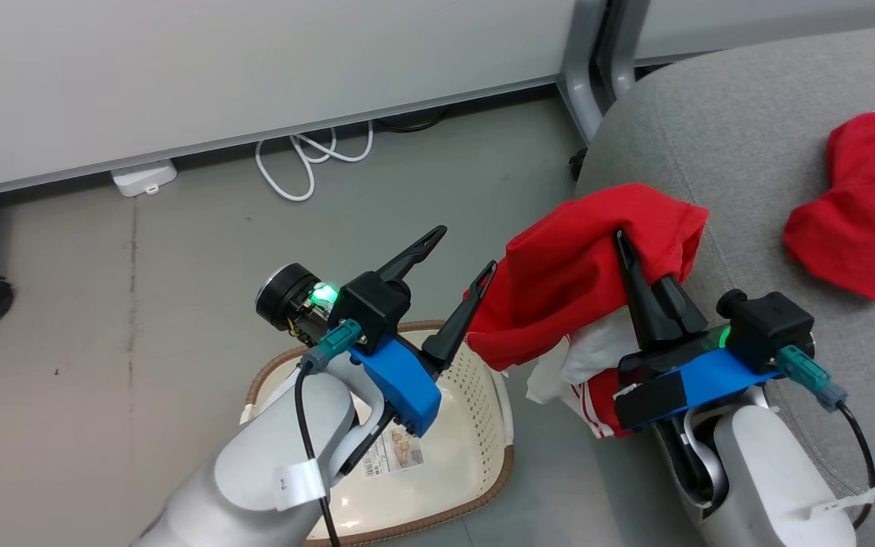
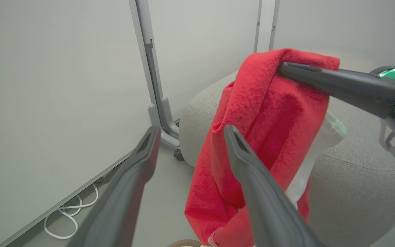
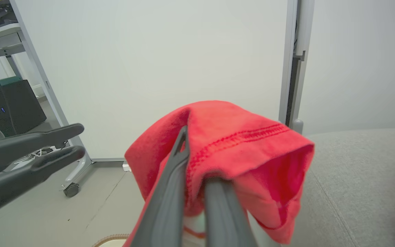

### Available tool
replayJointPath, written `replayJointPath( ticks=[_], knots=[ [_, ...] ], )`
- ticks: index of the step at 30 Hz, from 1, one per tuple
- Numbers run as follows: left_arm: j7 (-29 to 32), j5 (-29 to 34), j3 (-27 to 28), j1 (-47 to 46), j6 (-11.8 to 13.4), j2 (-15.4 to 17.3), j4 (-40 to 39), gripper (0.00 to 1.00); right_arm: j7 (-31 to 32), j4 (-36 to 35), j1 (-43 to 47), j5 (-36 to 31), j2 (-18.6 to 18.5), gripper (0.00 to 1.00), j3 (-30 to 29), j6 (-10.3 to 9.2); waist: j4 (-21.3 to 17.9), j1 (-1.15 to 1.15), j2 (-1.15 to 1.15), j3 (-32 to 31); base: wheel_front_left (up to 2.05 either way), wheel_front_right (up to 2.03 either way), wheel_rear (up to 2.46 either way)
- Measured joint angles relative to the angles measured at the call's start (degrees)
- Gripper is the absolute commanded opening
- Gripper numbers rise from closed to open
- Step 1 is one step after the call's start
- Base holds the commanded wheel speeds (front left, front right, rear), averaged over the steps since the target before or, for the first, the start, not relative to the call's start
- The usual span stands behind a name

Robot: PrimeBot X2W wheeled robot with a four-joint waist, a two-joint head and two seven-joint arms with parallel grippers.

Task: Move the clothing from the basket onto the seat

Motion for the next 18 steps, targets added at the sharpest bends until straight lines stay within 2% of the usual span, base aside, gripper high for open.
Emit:
replayJointPath(
  ticks=[18],
  knots=[
    [0.00,2.97,-1.59,1.62,-0.82,0.11,-1.82,1.00,0.02,-6.03,5.79,-1.82,-0.26,0.00,-8.01,0.00,-9.79,0.00,0.00,2.66,0.00,0.00,0.00]
  ],
)
